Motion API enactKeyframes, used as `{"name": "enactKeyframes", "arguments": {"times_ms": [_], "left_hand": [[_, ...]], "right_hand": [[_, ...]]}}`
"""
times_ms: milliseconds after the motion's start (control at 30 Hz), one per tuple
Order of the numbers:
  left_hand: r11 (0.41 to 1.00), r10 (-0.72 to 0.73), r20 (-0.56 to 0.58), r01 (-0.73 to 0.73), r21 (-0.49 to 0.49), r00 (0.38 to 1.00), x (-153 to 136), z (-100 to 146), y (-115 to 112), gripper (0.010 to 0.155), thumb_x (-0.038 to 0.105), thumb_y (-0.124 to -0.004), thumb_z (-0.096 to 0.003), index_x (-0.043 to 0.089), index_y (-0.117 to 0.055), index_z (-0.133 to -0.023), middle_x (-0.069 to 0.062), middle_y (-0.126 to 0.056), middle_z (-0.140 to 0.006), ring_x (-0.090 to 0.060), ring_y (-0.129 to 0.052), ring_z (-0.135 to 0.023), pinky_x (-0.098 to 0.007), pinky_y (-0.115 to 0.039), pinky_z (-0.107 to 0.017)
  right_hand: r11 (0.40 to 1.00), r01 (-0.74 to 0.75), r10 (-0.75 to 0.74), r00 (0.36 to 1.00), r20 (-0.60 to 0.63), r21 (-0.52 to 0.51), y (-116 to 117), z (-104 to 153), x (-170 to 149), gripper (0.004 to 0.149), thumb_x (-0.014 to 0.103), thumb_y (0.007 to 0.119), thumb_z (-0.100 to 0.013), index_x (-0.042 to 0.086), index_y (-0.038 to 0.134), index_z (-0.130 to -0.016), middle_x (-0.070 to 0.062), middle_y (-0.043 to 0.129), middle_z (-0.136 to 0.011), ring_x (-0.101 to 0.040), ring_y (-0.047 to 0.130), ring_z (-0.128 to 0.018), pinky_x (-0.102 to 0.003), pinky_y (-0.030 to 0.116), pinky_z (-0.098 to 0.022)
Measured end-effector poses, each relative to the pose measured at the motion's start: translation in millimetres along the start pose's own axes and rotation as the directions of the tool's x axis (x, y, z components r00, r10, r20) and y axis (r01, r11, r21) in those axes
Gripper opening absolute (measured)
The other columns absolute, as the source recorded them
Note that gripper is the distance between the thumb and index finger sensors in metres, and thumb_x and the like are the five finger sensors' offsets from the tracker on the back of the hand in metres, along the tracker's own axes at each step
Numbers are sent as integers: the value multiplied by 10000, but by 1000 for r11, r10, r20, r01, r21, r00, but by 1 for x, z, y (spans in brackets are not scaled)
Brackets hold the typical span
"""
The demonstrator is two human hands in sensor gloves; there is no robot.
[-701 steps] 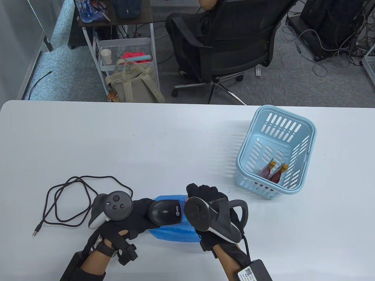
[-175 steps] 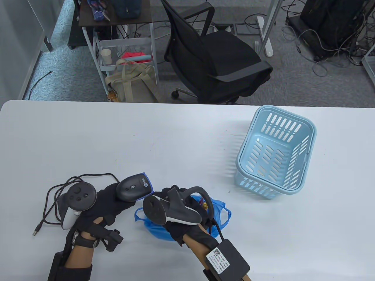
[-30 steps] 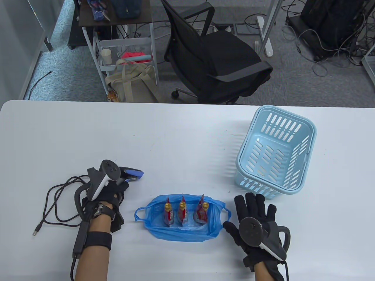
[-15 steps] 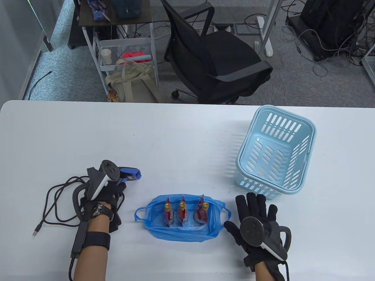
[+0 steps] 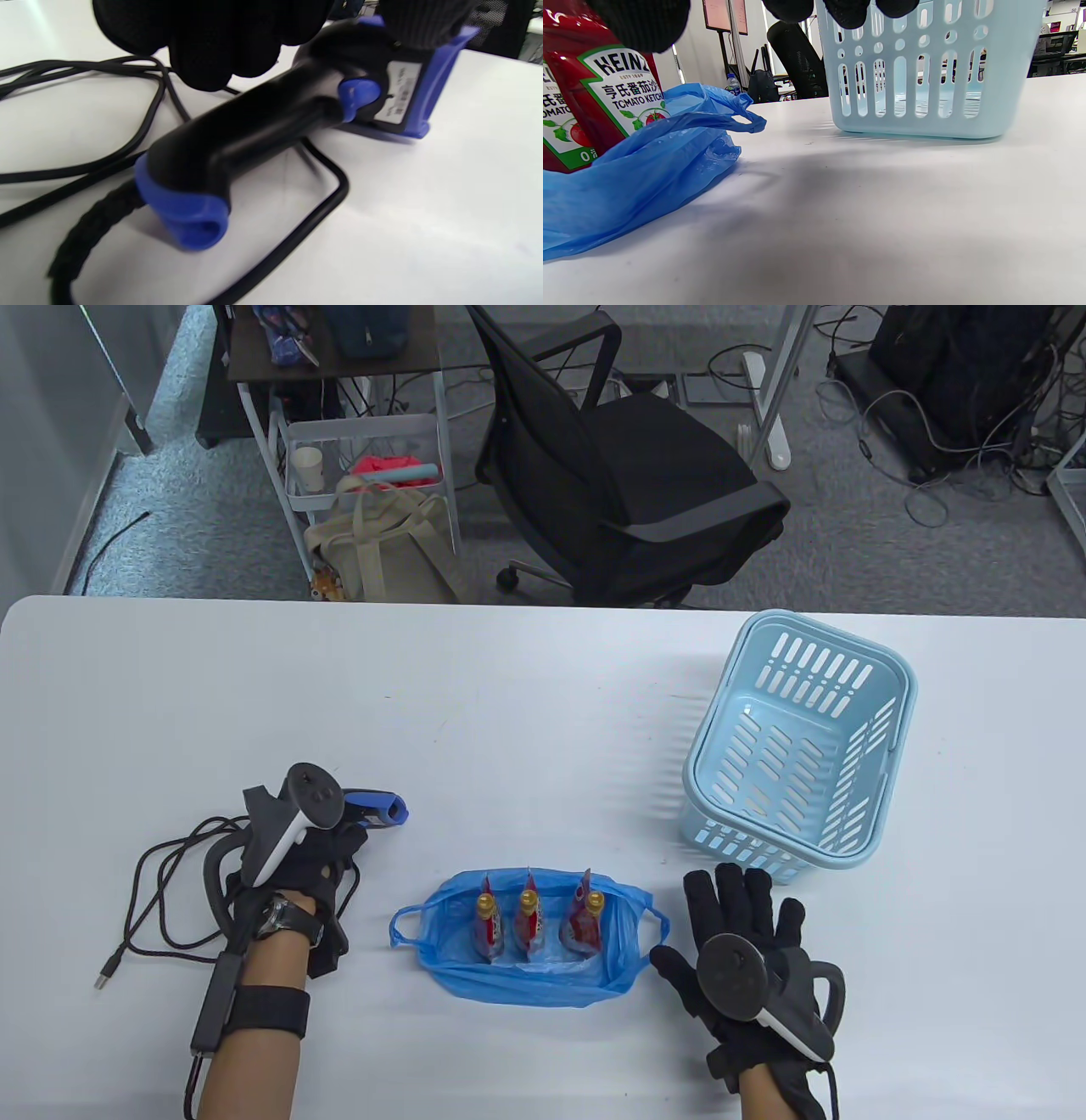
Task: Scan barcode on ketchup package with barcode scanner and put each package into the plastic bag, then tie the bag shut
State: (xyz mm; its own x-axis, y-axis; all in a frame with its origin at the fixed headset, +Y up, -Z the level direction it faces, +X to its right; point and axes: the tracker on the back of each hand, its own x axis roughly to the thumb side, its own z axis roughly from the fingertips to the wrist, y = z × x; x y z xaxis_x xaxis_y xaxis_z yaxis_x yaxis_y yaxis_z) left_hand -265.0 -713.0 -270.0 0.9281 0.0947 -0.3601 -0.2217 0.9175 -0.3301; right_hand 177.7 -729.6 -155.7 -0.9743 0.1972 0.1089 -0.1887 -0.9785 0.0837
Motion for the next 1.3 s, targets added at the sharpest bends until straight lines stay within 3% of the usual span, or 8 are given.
{"name": "enactKeyframes", "arguments": {"times_ms": [267, 533, 800, 967, 1167, 1300], "left_hand": [[988, 49, 257, -85, 128, 965, 21, 32, 16, 751, 626, -683, -456, 188, -655, -1066, -87, -800, -971, -380, -938, -772, -502, -789, -573], [987, 26, 445, -94, 131, 895, 30, 61, 4, 730, 630, -688, -455, 194, -703, -1041, -77, -846, -929, -355, -977, -711, -485, -812, -534], [997, -64, 491, 38, 62, 869, 29, 64, -30, 752, 647, -706, -444, 195, -705, -1044, -76, -856, -923, -342, -988, -690, -476, -818, -525], [999, -25, 509, 40, -19, 861, 27, 59, -50, 748, 631, -744, -440, 189, -704, -1043, -75, -871, -907, -328, -1000, -661, -467, -827, -505], [999, 33, 531, -11, -43, 847, 30, 55, -64, 605, 478, -804, -460, 203, -742, -995, 19, -911, -791, -253, -1011, -538, -431, -840, -454], [999, 32, 541, -21, -27, 840, 34, 57, -67, 513, 417, -785, -477, 230, -774, -954, 64, -916, -715, -209, -1000, -476, -415, -840, -433]], "right_hand": [[1000, -9, 9, 1000, 1, 10, 1, 0, 2, 859, 615, 673, -509, 159, 334, -1153, -218, 292, -1204, -490, 249, -1100, -732, 205, -730], [1000, -12, 12, 1000, -8, 9, 1, 1, 1, 859, 614, 674, -509, 157, 334, -1153, -221, 298, -1202, -491, 256, -1100, -731, 210, -731], [1000, -25, 25, 1000, -14, 14, 1, 1, 2, 859, 614, 674, -508, 159, 335, -1153, -220, 300, -1202, -497, 266, -1098, -732, 218, -731], [999, -33, 34, 999, -18, 22, 2, 1, 3, 857, 612, 675, -509, 159, 337, -1152, -231, 317, -1198, -506, 306, -1092, -729, 242, -735], [1000, -18, 19, 1000, -19, 16, 2, 1, 4, 852, 611, 675, -508, 155, 348, -1149, -229, 353, -1192, -508, 352, -1083, -718, 302, -740], [1000, 26, -26, 999, -23, -2, 3, -1, 6, 823, 595, 679, -512, 143, 394, -1137, -241, 473, -1155, -508, 494, -1030, -645, 480, -727]]}}
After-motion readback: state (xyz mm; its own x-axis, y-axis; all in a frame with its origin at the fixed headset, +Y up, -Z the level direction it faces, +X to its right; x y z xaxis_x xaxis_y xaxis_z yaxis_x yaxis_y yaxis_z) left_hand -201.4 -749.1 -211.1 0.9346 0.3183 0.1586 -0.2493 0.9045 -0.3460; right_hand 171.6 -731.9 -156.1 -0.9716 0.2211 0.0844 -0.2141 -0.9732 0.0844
